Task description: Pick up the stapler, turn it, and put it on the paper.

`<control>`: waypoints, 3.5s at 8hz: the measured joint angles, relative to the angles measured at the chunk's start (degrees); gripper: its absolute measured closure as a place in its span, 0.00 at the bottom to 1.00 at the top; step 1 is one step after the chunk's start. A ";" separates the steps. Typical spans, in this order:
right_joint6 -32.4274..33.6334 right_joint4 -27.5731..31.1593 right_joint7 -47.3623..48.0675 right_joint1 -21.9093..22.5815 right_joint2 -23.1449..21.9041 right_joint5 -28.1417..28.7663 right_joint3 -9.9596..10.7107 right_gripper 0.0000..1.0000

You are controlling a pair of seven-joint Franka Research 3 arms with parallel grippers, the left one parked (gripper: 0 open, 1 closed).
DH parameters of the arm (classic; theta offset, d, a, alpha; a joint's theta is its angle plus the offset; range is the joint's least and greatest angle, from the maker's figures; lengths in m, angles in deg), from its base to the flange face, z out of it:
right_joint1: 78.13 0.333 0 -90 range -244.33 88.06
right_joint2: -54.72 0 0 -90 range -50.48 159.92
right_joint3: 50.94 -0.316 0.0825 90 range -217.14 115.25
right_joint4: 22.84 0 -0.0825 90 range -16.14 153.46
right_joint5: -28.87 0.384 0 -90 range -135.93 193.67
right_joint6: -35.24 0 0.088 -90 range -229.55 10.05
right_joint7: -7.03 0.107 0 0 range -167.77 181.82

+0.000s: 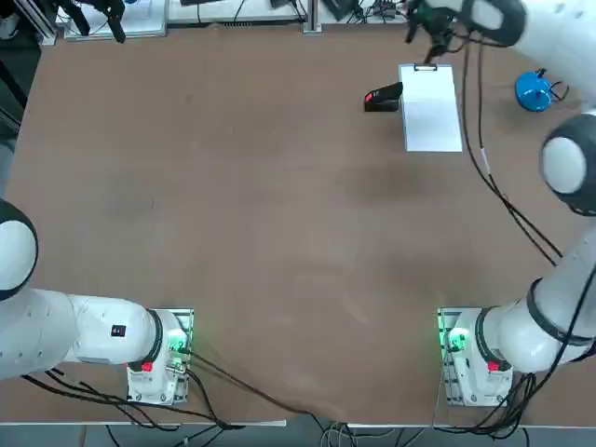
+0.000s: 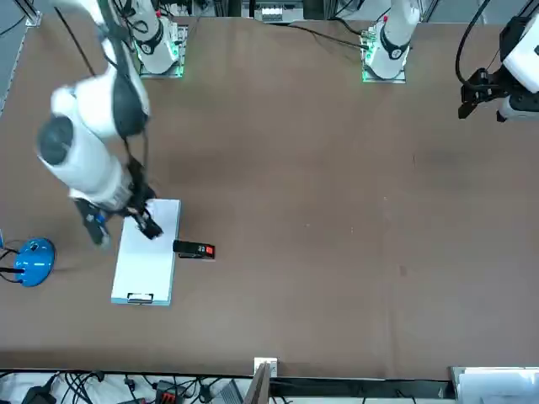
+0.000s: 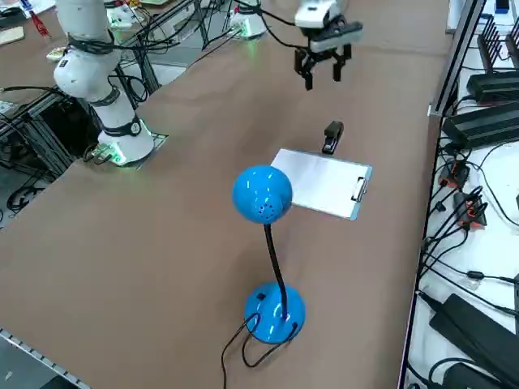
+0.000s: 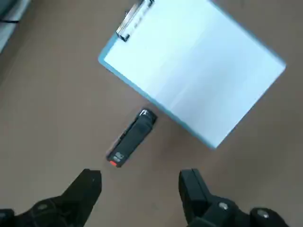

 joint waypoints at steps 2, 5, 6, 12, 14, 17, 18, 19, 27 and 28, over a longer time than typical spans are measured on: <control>-0.25 -6.74 14.08 1.46 8.47 0.02 0.04 0.00; -1.98 -9.68 25.84 1.25 14.25 0.07 0.61 0.00; -2.26 -9.73 27.87 1.26 15.35 0.07 0.62 0.00; -3.24 -9.12 30.64 2.54 16.82 -0.66 0.55 0.00; -5.34 -7.51 30.64 3.03 17.16 -1.12 0.55 0.00; -5.88 -6.63 30.68 3.00 17.43 -1.14 0.78 0.01; -5.99 -6.60 30.72 2.99 17.82 -1.14 0.90 0.01; -6.31 -6.58 30.79 2.97 18.15 -1.15 1.02 0.03; -8.69 -7.65 30.20 2.96 18.04 -3.20 1.42 0.58; -7.61 -8.68 27.13 2.91 16.59 -3.34 1.46 0.58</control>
